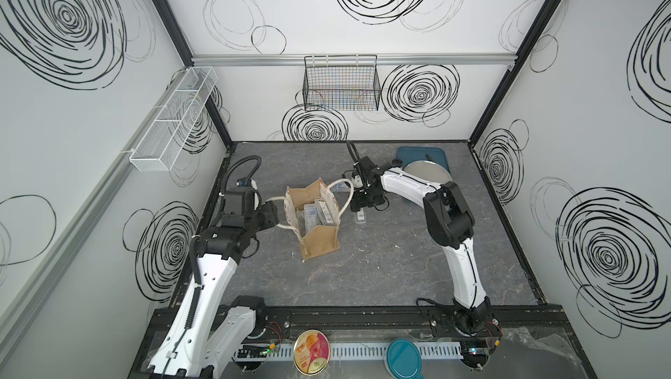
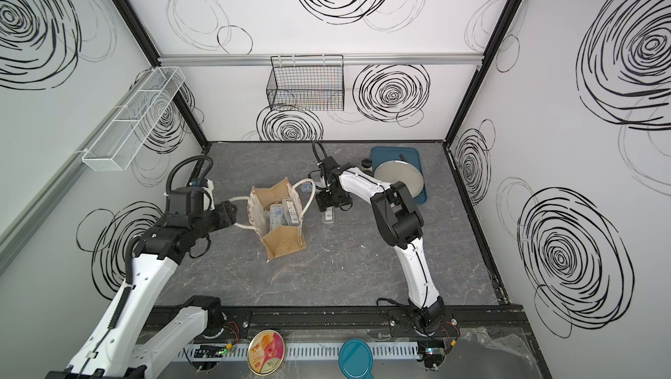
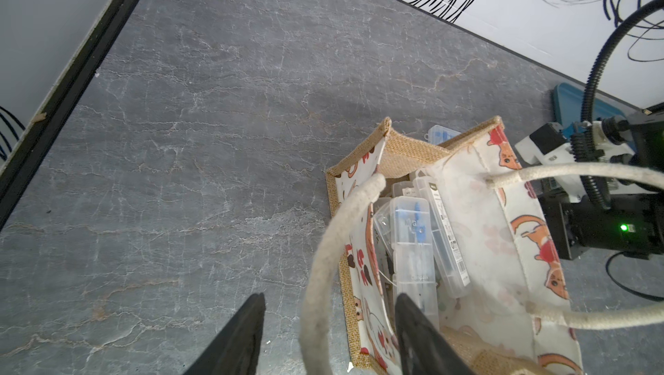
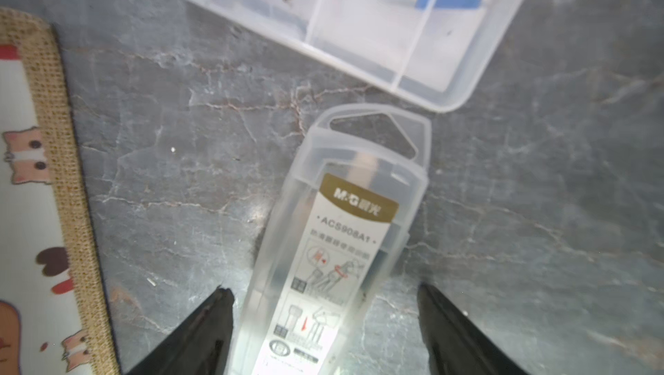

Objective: Put the compass set into the canvas bag
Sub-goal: Pick up the compass set at the center of the board.

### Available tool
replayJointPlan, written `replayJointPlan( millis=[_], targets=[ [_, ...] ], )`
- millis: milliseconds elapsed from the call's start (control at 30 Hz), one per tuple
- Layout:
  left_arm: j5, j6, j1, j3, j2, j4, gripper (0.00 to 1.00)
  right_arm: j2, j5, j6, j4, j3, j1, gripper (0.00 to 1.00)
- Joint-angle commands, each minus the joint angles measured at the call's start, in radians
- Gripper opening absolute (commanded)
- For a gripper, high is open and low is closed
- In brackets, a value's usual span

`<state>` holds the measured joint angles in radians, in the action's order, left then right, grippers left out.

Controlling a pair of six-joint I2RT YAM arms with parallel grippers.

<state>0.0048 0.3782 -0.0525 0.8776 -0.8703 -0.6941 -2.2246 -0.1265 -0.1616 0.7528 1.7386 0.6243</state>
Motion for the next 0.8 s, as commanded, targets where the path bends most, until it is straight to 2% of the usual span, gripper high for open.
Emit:
replayJointPlan(
  millis=[0,267,567,767],
  targets=[
    [-0.024,0.005,-0.004,0.029,0.016,0.003,0.62,-0.038,0.028,-0.008,0.064,0.036,0.023,0.84],
    [-0.037,0.002,-0.006,0.029,0.027,-0.011,0.63,-0.087,0.08,-0.021,0.118,0.077,0.028,0.77],
    [-0.047,0.001,-0.006,0.033,0.043,-0.025,0.64,-0.066,0.108,-0.025,0.112,0.034,0.025,0.54],
    [-0.05,-0.001,-0.007,0.041,0.051,-0.03,0.65,-0.004,0.108,-0.033,0.097,-0.001,0.016,0.44]
  ],
)
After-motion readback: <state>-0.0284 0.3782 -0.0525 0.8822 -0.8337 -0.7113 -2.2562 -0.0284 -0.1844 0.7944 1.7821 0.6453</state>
